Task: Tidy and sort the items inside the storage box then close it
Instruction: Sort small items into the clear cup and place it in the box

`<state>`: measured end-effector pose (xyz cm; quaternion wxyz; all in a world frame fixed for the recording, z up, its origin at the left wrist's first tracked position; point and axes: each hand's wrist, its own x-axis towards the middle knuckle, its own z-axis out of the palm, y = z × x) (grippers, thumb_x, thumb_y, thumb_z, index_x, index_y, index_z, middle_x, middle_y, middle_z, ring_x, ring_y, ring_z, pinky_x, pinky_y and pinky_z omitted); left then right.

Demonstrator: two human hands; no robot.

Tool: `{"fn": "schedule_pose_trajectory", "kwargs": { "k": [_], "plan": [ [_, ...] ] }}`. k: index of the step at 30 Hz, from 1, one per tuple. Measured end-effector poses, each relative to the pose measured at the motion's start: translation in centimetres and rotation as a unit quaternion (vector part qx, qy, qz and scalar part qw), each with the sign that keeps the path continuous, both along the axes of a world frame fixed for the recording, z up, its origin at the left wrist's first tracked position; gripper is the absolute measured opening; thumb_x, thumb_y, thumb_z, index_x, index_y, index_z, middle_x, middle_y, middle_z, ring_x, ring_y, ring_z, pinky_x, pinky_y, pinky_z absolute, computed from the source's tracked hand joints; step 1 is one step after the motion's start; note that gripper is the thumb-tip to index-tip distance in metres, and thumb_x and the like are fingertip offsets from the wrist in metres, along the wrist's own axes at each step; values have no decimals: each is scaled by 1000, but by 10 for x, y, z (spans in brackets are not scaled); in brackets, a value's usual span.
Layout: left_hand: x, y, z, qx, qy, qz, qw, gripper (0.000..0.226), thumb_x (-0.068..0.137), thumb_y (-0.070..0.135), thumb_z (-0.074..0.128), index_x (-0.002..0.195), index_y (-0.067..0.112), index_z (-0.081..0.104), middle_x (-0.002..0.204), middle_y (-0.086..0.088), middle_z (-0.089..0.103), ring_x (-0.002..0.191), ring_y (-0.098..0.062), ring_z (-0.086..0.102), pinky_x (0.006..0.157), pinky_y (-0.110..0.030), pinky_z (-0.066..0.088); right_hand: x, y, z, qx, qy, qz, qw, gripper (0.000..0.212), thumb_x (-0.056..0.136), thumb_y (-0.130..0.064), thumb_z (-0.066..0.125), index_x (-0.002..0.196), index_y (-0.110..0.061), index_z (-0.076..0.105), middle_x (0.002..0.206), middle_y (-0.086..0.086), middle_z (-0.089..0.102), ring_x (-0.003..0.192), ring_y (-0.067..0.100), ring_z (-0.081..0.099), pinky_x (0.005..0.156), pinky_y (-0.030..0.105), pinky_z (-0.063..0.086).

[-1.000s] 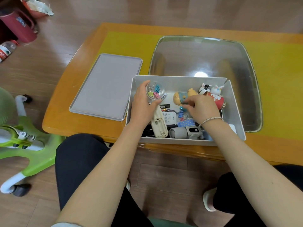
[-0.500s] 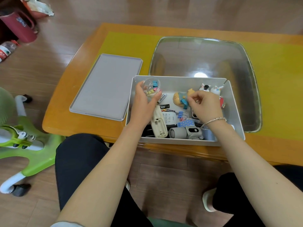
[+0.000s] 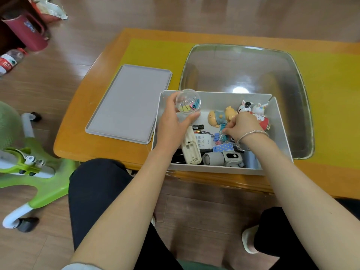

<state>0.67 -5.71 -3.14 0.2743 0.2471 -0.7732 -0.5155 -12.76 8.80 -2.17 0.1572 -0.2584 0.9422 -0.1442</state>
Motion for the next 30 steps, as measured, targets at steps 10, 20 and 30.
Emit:
{"fn": "schedule_pose_trajectory", "kwargs": {
  "k": [10,20,30],
  "plan": [
    [-3,-1,-2,-26,-30,-18,999,65,82,22,76,136,21,40,133,4,50,123,-12,48,96,-41,50,8,-12,-1,82,-20,6,996,71,77,-10,67,136,-8,27,89,15,62,81,30,61,67,35,50],
    [0,1,-1,-23,24,14,999,70,78,11,77,131,14,33,131,4,42,116,4,49,92,-29,53,32,-2,4,-392,117,15,912,5,84,-17,67,81,-16,70,69,-11,59,58,1,49,60,5,39],
    [-1,4,-5,-78,-84,-62,991,72,71,37,83,133,31,46,127,10,51,108,-2,48,86,-15,44,42,-5,1,-411,247,72,875,9,85,-14,67,79,-8,69,68,3,65,53,14,52,57,17,44]
  ]
}}
